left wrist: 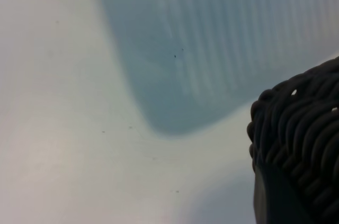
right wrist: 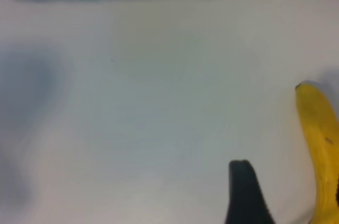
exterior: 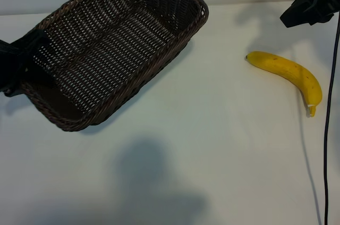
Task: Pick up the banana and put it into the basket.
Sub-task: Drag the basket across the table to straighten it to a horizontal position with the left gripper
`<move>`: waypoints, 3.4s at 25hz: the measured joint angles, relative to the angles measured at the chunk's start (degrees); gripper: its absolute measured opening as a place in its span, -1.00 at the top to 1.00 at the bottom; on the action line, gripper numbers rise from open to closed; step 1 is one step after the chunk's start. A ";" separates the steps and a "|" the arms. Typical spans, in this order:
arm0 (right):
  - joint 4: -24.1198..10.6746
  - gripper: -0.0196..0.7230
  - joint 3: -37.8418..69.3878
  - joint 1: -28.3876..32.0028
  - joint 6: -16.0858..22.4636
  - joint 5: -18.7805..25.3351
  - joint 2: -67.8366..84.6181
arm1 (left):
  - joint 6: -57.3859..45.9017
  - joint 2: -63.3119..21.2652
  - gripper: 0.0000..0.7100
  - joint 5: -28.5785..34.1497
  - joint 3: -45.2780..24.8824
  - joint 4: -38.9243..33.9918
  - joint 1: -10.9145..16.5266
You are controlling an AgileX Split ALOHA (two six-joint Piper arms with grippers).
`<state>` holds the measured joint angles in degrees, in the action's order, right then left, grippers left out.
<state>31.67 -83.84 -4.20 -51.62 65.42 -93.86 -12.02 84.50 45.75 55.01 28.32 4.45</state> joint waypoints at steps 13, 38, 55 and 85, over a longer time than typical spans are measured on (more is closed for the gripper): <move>0.15 -0.18 0.00 0.00 1.41 0.45 0.00 | -0.87 7.10 0.42 -3.16 4.22 2.79 -9.94; 0.36 -0.18 0.00 0.00 1.46 0.45 0.00 | 0.99 15.27 0.42 -0.57 13.77 -0.83 -16.47; 0.78 -0.18 0.00 0.00 1.46 0.47 0.00 | 23.00 15.27 0.42 5.32 20.10 -9.19 -16.47; 0.80 -0.18 0.00 0.00 1.52 0.47 0.00 | 20.09 30.02 0.42 6.63 25.29 -5.31 -16.37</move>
<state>32.48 -83.84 -4.20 -50.09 65.90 -93.86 8.07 114.51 52.37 80.30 23.01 -11.92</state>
